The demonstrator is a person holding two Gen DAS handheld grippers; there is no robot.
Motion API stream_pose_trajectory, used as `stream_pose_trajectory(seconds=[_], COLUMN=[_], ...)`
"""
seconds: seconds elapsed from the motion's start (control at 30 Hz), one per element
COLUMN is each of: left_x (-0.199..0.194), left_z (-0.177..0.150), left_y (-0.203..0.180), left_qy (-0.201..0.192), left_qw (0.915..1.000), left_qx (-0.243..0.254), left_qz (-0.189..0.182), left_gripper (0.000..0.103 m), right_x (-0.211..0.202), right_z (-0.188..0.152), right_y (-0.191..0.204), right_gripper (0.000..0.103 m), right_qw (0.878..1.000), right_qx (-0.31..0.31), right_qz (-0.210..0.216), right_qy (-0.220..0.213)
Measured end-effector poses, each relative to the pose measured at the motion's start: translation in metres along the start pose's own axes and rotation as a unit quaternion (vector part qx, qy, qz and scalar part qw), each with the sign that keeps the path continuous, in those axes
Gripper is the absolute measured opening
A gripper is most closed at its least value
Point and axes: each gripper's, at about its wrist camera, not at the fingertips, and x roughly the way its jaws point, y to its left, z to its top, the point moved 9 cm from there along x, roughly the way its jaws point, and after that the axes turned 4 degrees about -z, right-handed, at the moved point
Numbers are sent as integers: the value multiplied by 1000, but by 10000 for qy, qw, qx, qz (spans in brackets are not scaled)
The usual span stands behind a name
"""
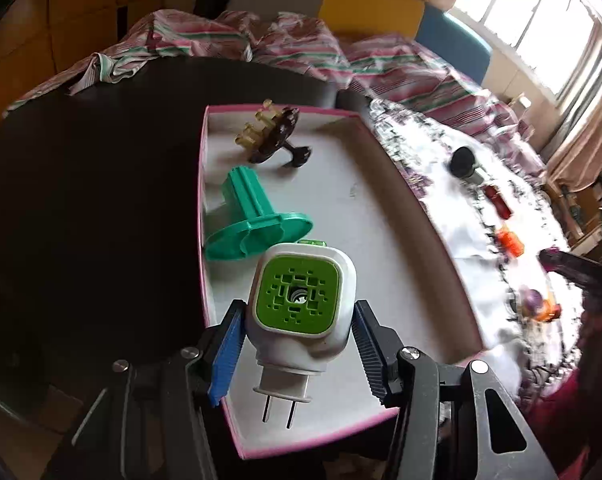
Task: Organize rigid objects
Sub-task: 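Carry the plug device into the tray and release it while the right gripper grasps the purple toy, then carry the purple toy to the tray with the right gripper and release it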
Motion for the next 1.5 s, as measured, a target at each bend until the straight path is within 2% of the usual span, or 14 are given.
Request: stream_pose_trajectory(seconds=[0.1, 0.27, 0.43, 0.5, 0.9, 1.07, 1.5], left_x=[13, 24, 25, 21, -24, -43, -60], left_z=[5, 27, 36, 34, 33, 30, 27], left_y=[8, 18, 24, 23, 8, 4, -4], left_qy=[79, -103, -171, -213, -697, -847, -969], left_qw=[9998, 9988, 9986, 9986, 9925, 9907, 9898], left_qx=[-86, 14, -34, -30, 406, 474, 499], left_qz=[148, 475, 504, 479, 916, 949, 916], left_gripper=[54, 54, 55, 57, 65, 65, 65], right_x=[-1, -3, -5, -6, -7, -10, -25], right_z=[1, 3, 5, 6, 7, 8, 11], right_y=[-1, -2, -3, -4, -5, -4, 17], right_gripper=[33, 33, 33, 33, 33, 33, 33], right_qw=[10000, 9999, 9999, 9998, 9997, 9996, 9971], right_qx=[21, 32, 49, 69, 88, 100, -108], right_qz=[12, -9, -6, -6, -49, -5, 538], right_qy=[-30, -102, -155, -164, -221, -277, -524])
